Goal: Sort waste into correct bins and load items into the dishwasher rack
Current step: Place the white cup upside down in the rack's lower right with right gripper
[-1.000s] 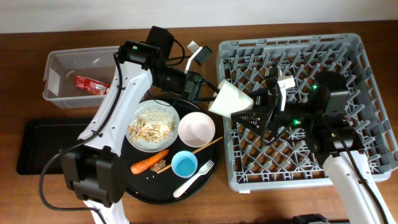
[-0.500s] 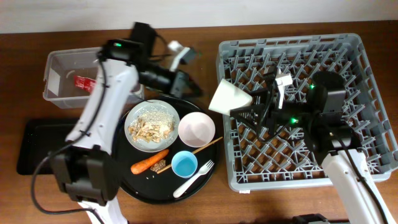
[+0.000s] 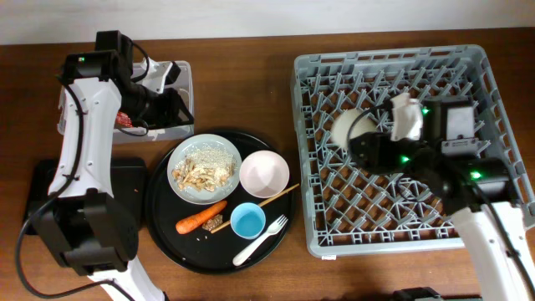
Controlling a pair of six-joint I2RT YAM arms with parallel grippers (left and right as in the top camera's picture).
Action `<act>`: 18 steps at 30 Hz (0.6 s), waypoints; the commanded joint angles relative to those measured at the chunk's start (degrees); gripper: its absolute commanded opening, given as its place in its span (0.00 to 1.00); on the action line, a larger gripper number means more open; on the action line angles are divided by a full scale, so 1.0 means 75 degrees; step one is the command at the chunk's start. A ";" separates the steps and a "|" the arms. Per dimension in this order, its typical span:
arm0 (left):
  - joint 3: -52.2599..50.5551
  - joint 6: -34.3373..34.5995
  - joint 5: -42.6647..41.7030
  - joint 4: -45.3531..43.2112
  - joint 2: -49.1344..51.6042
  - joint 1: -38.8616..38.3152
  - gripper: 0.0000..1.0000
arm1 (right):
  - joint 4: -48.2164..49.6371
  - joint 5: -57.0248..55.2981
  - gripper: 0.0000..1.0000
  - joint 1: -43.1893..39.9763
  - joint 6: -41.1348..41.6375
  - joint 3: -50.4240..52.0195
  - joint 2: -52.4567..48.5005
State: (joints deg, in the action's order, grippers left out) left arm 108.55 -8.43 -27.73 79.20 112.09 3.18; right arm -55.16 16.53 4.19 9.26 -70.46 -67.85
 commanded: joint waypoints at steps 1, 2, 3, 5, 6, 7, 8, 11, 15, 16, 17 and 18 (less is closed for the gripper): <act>0.0064 0.0064 0.0676 0.0050 -0.0017 0.0003 0.30 | -0.0892 -0.3255 0.33 0.0009 0.0035 -0.0708 0.0125; 0.0064 0.0067 0.0673 0.0050 -0.0017 -0.0003 0.30 | -0.1207 -0.3771 0.33 -0.0140 0.0038 -0.0781 0.0125; 0.0064 0.0064 0.0673 0.0052 -0.0017 -0.0003 0.30 | -0.1317 -0.3934 0.33 -0.0274 0.0038 -0.0781 0.0125; 0.0064 0.0067 0.0673 0.0055 -0.0017 -0.0003 0.30 | -0.1545 -0.4074 0.33 -0.0723 0.0102 -0.0781 0.0082; 0.0064 0.0067 0.0673 0.0058 -0.0017 -0.0003 0.30 | -0.1638 -0.4051 0.33 -0.0997 0.0143 -0.0781 0.0047; 0.0064 0.0064 0.0673 0.0055 -0.0017 -0.0003 0.30 | -0.1760 -0.4042 0.33 -0.1364 0.0277 -0.0781 -0.0003; 0.0064 0.0064 0.0673 0.0055 -0.0017 -0.0003 0.30 | -0.1842 -0.4019 0.33 -0.1684 0.0300 -0.0781 -0.0052; 0.0064 0.0064 0.0676 0.0064 -0.0017 -0.0003 0.30 | -0.1941 -0.4010 0.33 -0.2675 0.0300 -0.0781 -0.0248; 0.0064 0.0064 0.0673 0.0105 -0.0017 -0.0003 0.30 | -0.1976 -0.3719 0.33 -0.3850 0.0291 -0.0781 -0.0734; 0.0064 0.0064 0.0673 0.0114 -0.0017 -0.0003 0.30 | -0.2028 -0.3620 0.33 -0.4033 0.0291 -0.0781 -0.0883; 0.0064 0.0064 0.0673 0.0128 -0.0017 -0.0003 0.30 | -0.2092 -0.3547 0.33 -0.4185 0.0291 -0.0778 -0.1035; 0.0064 0.0064 0.0673 0.0154 -0.0017 -0.0003 0.30 | -0.2200 -0.3465 0.33 -0.4380 0.0294 -0.0778 -0.1291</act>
State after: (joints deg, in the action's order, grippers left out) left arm 108.55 -8.27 -23.07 79.81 112.07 3.14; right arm -70.48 -11.11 -25.45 10.74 -75.11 -74.13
